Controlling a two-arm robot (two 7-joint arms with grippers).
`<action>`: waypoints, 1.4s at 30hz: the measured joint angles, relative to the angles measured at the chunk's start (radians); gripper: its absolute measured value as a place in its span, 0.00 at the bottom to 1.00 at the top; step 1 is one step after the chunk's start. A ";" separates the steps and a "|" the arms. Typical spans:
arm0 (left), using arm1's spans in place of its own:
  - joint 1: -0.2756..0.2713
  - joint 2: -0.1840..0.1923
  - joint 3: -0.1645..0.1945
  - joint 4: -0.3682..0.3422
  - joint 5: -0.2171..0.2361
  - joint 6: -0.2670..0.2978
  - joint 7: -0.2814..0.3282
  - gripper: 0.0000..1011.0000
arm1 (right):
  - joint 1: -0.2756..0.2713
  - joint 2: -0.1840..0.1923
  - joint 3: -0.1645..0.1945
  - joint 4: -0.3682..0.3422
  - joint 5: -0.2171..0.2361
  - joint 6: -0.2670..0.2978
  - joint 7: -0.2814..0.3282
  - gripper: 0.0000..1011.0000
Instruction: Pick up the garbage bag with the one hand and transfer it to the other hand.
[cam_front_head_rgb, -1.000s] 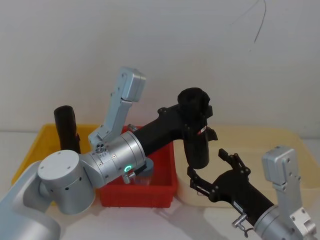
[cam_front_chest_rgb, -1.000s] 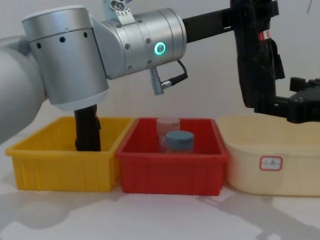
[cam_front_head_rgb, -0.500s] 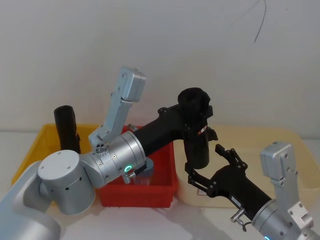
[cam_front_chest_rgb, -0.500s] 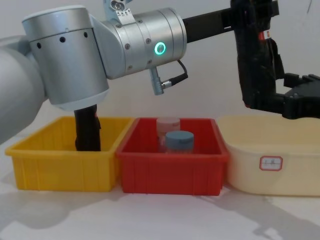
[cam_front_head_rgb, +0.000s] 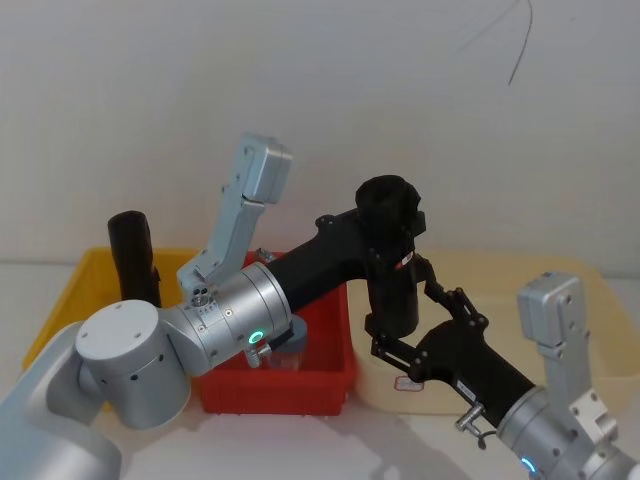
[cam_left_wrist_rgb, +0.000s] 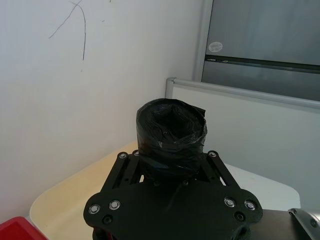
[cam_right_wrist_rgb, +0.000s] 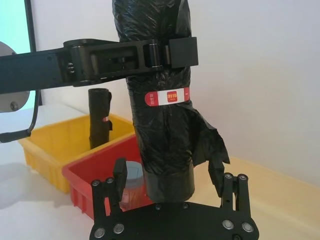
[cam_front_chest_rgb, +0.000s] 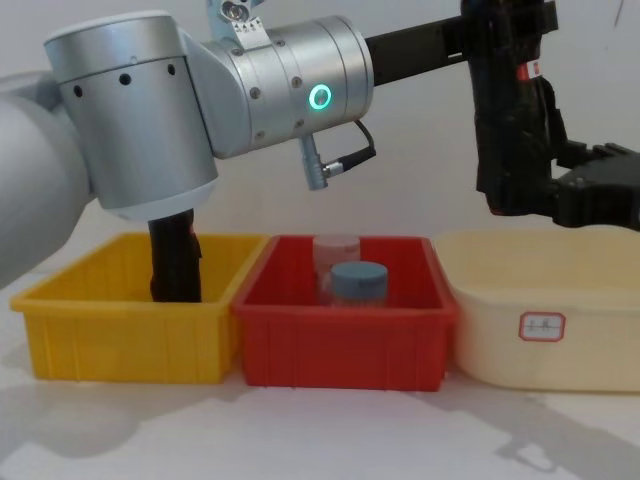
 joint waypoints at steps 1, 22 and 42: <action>0.000 0.000 0.000 0.000 0.000 0.000 0.000 0.37 | 0.004 -0.002 -0.001 0.002 0.002 0.002 0.001 0.99; 0.000 0.000 0.000 0.000 0.000 0.000 0.000 0.37 | 0.066 -0.018 -0.022 0.054 0.027 0.053 0.013 0.73; 0.000 0.000 0.000 0.000 0.000 0.000 0.000 0.54 | 0.076 -0.021 -0.018 0.065 0.042 0.049 0.005 0.56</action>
